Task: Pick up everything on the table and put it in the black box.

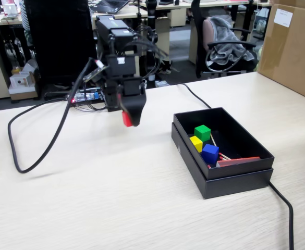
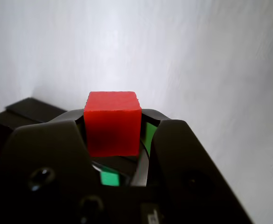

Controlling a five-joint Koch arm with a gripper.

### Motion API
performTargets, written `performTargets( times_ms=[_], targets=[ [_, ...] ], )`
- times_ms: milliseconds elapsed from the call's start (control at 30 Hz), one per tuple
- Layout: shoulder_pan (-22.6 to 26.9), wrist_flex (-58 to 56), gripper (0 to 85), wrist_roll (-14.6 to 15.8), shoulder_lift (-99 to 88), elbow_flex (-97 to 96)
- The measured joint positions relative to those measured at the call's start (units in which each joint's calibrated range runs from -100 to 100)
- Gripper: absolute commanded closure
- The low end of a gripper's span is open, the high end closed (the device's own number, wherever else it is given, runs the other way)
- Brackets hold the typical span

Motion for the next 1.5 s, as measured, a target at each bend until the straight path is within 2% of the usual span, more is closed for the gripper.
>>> performTargets(
  times_ms=[167, 433, 633, 800, 1033, 1100, 1167, 1233, 1333, 1467, 1500],
  targets=[
    [4.44, -0.39, 73.8, 2.25, -16.18, -7.58],
    [8.3, -0.39, 73.8, 2.98, -16.18, -5.29],
    [11.09, -0.31, 73.7, 4.1, -2.72, 7.58],
    [12.45, -0.23, 73.5, 5.47, 22.27, 22.46],
    [12.99, -0.23, 73.1, 6.2, 43.24, 28.3],
    [13.04, -0.23, 72.7, 6.2, 43.88, 28.48],
    [13.19, -0.23, 61.2, 6.3, 46.08, 29.39],
    [13.33, -0.23, 54.8, 6.3, 46.08, 29.58],
    [13.43, -0.23, 48.8, 6.3, 46.08, 29.58],
    [13.48, -0.23, 47.5, 6.3, 45.7, 29.48],
    [13.48, -0.23, 44.6, 6.3, 45.05, 29.48]
  ],
)
